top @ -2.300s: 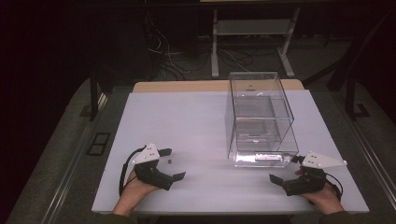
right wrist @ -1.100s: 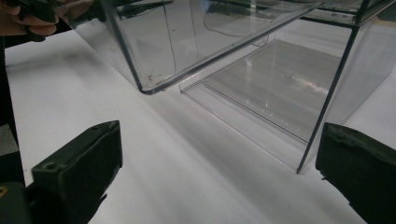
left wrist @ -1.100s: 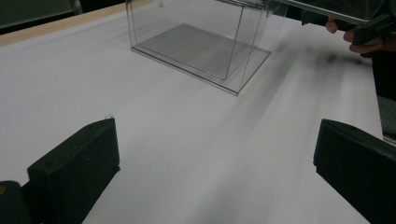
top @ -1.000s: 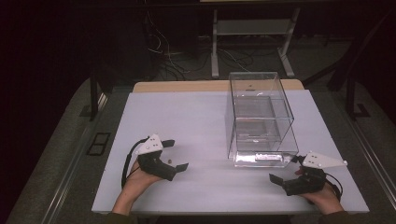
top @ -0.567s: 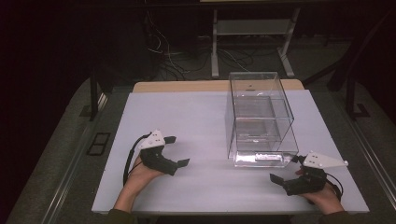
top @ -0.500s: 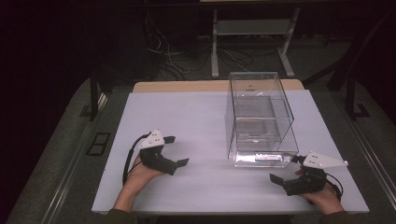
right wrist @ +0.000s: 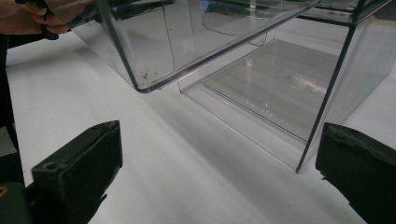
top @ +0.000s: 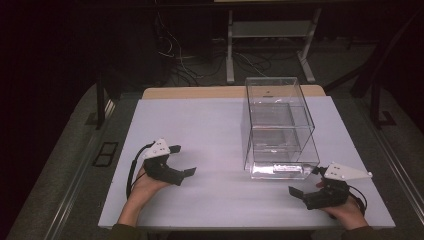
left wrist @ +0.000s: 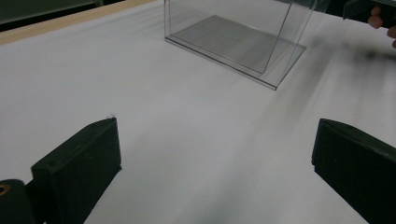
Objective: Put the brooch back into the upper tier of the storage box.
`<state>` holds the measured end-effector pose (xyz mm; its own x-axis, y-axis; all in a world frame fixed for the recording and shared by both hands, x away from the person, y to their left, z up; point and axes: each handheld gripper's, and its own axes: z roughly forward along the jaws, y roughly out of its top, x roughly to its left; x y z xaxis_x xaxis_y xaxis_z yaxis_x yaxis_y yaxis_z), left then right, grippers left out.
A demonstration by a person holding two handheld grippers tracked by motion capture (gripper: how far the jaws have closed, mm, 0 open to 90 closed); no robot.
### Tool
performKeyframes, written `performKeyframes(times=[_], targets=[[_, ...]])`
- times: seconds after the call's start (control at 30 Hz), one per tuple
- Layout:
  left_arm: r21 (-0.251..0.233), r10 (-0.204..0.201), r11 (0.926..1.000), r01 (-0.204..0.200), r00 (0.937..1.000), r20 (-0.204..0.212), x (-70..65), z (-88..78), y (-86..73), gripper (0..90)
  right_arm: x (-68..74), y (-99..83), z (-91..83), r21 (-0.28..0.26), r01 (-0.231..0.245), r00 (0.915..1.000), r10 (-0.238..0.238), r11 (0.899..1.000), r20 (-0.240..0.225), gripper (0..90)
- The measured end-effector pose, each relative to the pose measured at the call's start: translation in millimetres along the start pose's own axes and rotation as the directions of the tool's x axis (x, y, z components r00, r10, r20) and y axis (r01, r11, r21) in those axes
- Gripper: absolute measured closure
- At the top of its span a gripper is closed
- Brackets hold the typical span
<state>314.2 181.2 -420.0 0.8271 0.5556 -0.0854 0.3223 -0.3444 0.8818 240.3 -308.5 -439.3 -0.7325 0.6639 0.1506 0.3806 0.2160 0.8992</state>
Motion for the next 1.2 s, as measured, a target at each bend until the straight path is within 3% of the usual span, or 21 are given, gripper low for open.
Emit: performKeyframes(times=[0.57,1.2], targets=[[0.025,-0.021,0.9994,0.022,0.9990,-0.040,6.9,-10.7,-8.6,15.3,-0.3,-0.1,-0.5,-0.002,0.001,1.0000,-0.001,1.000,0.000,0.4],[0.079,-0.010,0.9968,0.013,0.9992,-0.040,6.8,-11.3,-12.1,30.9,-0.4,-0.1,-0.7,-0.003,0.002,1.0000,-0.002,1.000,0.000,0.4]])
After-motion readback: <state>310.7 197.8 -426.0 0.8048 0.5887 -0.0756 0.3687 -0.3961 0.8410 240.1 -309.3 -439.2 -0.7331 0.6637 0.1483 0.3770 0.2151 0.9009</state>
